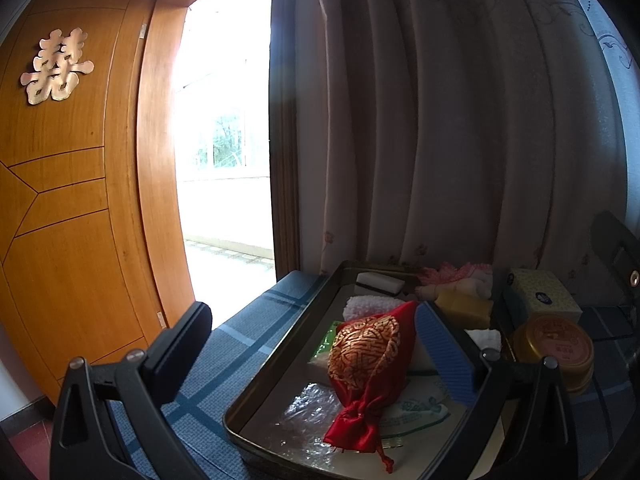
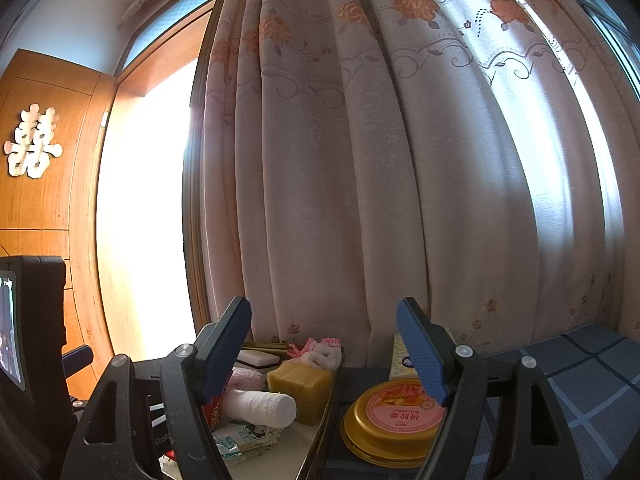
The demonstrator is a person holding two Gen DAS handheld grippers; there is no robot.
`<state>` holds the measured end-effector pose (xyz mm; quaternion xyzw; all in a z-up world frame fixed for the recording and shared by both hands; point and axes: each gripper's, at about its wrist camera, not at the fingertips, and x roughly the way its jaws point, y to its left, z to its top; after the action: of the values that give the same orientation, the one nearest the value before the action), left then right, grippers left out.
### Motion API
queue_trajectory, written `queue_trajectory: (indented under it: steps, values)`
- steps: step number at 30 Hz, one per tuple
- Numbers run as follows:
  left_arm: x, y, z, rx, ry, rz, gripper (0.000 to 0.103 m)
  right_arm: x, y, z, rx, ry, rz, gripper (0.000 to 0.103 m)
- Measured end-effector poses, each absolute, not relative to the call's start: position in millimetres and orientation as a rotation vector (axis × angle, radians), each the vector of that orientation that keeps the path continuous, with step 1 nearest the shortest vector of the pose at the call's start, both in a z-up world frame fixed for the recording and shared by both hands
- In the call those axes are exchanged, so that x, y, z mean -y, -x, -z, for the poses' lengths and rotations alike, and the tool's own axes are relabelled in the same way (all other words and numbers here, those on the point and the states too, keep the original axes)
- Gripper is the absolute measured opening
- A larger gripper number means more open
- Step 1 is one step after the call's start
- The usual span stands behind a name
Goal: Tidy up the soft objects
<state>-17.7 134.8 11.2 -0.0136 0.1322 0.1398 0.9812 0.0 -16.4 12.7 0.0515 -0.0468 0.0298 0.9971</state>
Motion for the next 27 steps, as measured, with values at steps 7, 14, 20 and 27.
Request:
queue_trajectory:
  steps: [7, 14, 20, 27]
  values:
    - [-136.2, 16.3, -10.7, -0.27, 0.03, -0.282, 0.103, 16.4, -0.1, -12.8, 0.093, -0.103, -0.059, 0.077]
    - [-130.6, 17.0, -11.1, -0.259, 0.022, -0.271, 0.103, 15.7, -0.4, -12.8, 0.091, -0.103, -0.056, 0.077]
    - [-130.8, 17.2, -11.0, -0.256, 0.027, -0.271, 0.103, 16.2, -0.5, -12.4, 0.091, -0.102, -0.057, 0.077]
    - [-131.9, 15.7, -11.3, -0.26, 0.03, -0.274, 0.103, 16.5, -0.3, -12.3, 0.094, -0.103, -0.057, 0.077]
